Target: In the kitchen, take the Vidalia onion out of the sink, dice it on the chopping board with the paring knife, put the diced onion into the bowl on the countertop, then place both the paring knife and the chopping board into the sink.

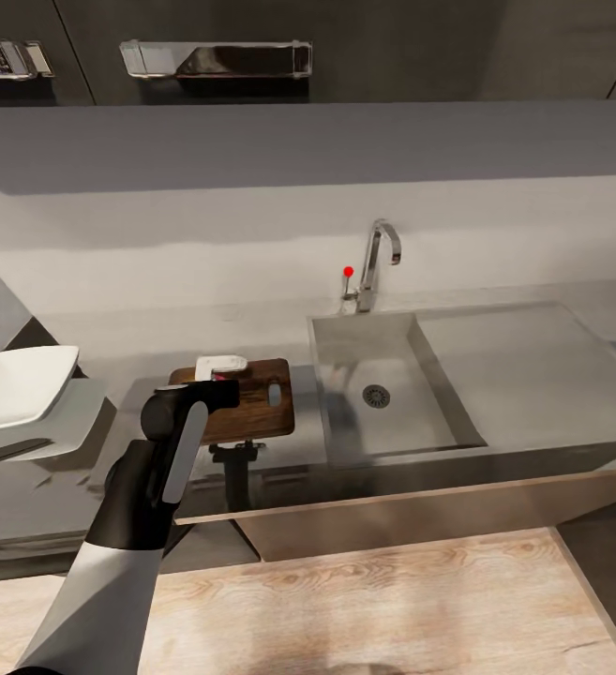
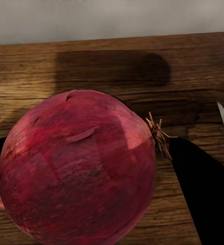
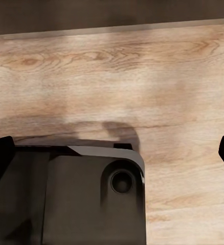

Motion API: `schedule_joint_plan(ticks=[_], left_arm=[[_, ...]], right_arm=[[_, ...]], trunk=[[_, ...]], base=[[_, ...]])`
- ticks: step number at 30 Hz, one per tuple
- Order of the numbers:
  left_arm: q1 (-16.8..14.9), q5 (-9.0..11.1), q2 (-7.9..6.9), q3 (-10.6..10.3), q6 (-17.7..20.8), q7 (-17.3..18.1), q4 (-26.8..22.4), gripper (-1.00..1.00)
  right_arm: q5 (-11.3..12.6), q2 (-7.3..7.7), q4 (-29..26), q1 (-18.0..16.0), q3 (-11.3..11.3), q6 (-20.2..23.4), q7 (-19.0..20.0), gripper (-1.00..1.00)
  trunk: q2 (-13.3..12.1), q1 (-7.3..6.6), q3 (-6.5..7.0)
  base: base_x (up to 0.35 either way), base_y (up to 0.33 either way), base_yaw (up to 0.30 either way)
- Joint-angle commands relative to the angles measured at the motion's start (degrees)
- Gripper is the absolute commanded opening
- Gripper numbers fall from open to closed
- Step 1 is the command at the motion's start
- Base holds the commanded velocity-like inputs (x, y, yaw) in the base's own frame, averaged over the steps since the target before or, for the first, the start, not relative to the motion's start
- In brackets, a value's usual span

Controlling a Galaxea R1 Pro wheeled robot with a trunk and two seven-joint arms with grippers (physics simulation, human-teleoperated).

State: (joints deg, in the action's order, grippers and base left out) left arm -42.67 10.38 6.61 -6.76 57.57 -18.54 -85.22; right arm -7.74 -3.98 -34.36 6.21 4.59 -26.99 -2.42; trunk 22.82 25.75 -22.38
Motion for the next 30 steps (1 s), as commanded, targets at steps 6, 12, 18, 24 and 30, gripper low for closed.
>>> schedule_joint_plan(ticks=[6,12,18,24,30], left_arm=[[0.0,0.6,0.00,-0.1,0.2,-0.6,0.0,-1.00],[0.0,0.6,0.00,-0.1,0.2,-0.6,0.0,-1.00],[0.0,0.6,-0.02,-0.1,0.2,-0.6,0.0,-1.00],[0.0,0.6,-0.02,0.0,0.2,-0.6,0.1,-1.00],[0.0,0.6,0.02,0.0,0.2,-0.6,0.1,-1.00]], right_arm=[[-0.6,-0.06,-0.1,0.0,0.2,0.0,-0.2,1.00],[-0.6,-0.06,-0.1,0.0,0.2,0.0,-0.2,1.00],[-0.6,-0.06,-0.1,0.0,0.2,0.0,-0.3,1.00],[-0.6,-0.06,-0.1,0.0,0.2,0.0,-0.3,1.00],[-0.6,-0.06,-0.1,0.0,0.2,0.0,-0.2,1.00]], trunk=[[0.1,0.03,-0.08],[0.1,0.03,-0.08],[0.1,0.03,-0.08],[0.1,0.03,-0.21],[0.1,0.03,-0.37]], base=[[0.001,0.001,0.000],[-0.011,0.000,0.000],[-0.001,0.000,0.000],[0.000,0.000,0.000],[0.000,0.000,0.000]])
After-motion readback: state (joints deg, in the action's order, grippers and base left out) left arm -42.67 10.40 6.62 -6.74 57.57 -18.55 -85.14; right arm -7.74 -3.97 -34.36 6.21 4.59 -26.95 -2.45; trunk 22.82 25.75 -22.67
